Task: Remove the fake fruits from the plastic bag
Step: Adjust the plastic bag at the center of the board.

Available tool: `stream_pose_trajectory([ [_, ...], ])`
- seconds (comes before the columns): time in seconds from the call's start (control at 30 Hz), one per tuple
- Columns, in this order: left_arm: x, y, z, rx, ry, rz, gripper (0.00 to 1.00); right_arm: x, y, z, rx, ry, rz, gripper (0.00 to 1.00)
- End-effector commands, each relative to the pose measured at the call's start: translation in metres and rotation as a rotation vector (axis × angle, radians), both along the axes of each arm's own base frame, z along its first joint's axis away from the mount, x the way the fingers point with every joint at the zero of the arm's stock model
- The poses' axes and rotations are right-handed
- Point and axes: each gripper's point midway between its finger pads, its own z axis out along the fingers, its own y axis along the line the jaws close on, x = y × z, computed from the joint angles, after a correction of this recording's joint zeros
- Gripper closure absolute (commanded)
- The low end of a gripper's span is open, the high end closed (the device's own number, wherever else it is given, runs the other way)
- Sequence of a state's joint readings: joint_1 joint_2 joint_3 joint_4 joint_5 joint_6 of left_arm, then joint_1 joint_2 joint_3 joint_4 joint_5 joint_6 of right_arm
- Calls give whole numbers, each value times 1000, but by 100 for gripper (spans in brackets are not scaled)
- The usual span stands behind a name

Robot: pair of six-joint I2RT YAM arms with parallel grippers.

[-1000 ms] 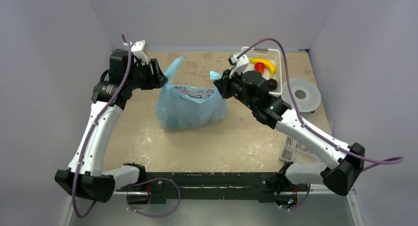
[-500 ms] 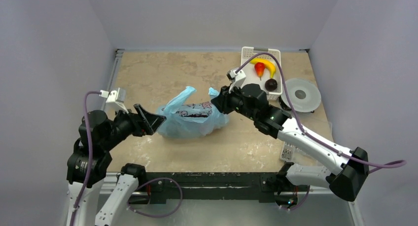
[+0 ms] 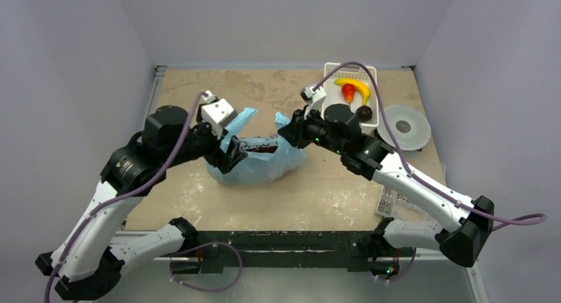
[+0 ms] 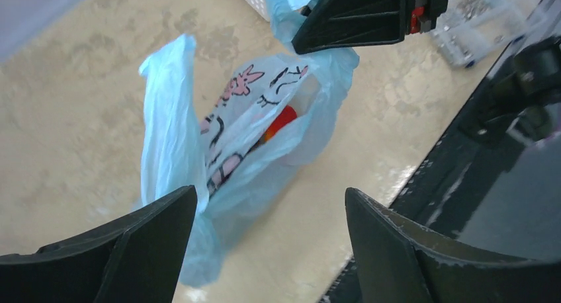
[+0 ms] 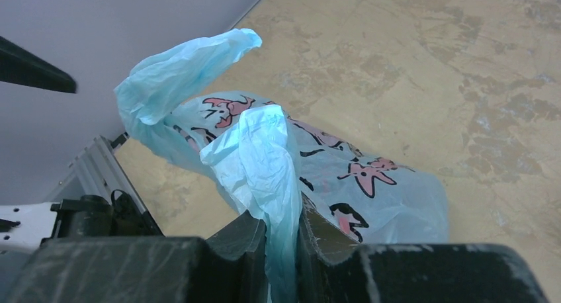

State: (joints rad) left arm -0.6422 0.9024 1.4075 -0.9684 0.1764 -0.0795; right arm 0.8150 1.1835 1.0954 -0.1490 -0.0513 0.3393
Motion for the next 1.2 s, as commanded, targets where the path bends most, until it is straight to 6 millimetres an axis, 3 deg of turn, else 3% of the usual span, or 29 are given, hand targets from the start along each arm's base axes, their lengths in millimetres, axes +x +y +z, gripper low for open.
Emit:
stream_pose_trajectory([
  [0.0,37,-23,9,246,-409,-234,15,-2,11,28,43,-30,54,85],
  [0.17,57,-55,11,248,-501,-324,14,-1,22,31,33,-23,102,90],
  [0.23,68,-62,-1,295,-471,-336,17,-1,23,34,41,-28,103,90],
  [0.4,76,-78,-40,344,-386,-416,24,-1,25,37,56,-22,113,91],
  [0.5,82,-82,-50,351,-388,-412,35,-2,25,39,67,-25,114,91],
  [0.63,83,-87,-65,362,-362,-435,25,-3,27,43,84,-23,122,91],
  [0.7,93,-85,-71,385,-374,-403,26,-5,28,45,94,-20,132,91],
  [0.77,108,-80,-75,421,-395,-331,40,-7,29,47,107,-18,142,91],
  [0.9,135,-61,-81,509,-403,-157,90,-2,29,46,107,-27,123,88],
  [0.93,139,-56,-84,520,-396,-121,96,1,29,44,99,-29,115,87],
  [1.07,144,-36,-84,538,-404,12,100,25,31,35,64,-26,92,87],
  [1.17,155,0,-55,511,-496,279,100,51,36,39,66,-16,74,89],
])
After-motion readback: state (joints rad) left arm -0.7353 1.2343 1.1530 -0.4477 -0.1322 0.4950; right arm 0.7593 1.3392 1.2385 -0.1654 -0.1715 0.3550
